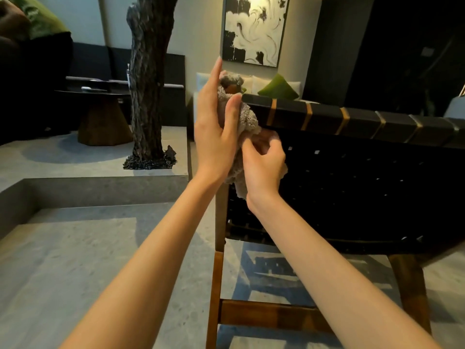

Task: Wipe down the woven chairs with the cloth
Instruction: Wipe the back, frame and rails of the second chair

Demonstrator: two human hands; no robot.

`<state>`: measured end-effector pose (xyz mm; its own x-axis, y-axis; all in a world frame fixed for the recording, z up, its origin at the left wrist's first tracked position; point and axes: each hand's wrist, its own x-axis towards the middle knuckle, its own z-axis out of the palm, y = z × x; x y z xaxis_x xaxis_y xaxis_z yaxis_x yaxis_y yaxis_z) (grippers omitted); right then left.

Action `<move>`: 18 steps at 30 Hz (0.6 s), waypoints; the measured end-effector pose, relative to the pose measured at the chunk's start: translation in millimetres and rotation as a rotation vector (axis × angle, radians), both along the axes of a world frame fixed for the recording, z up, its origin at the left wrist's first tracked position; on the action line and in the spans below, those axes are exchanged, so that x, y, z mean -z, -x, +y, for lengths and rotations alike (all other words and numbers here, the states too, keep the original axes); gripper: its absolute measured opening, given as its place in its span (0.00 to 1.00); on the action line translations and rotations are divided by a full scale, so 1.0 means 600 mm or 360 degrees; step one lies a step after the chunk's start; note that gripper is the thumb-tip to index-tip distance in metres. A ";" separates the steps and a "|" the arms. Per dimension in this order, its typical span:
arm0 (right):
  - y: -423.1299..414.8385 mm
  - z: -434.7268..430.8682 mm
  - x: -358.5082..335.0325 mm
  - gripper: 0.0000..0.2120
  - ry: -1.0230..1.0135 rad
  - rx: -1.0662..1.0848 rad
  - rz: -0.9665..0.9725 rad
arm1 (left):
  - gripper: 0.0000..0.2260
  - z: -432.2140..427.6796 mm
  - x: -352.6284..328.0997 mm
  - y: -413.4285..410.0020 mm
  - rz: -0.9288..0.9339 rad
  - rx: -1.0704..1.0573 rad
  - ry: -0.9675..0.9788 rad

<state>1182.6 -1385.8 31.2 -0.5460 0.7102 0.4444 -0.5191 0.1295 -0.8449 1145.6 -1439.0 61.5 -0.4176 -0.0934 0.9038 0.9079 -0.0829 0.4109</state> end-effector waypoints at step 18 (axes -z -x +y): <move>0.051 0.047 0.182 0.18 -0.0830 0.0037 -0.0166 | 0.20 0.010 0.227 0.060 -0.0511 0.0280 0.0354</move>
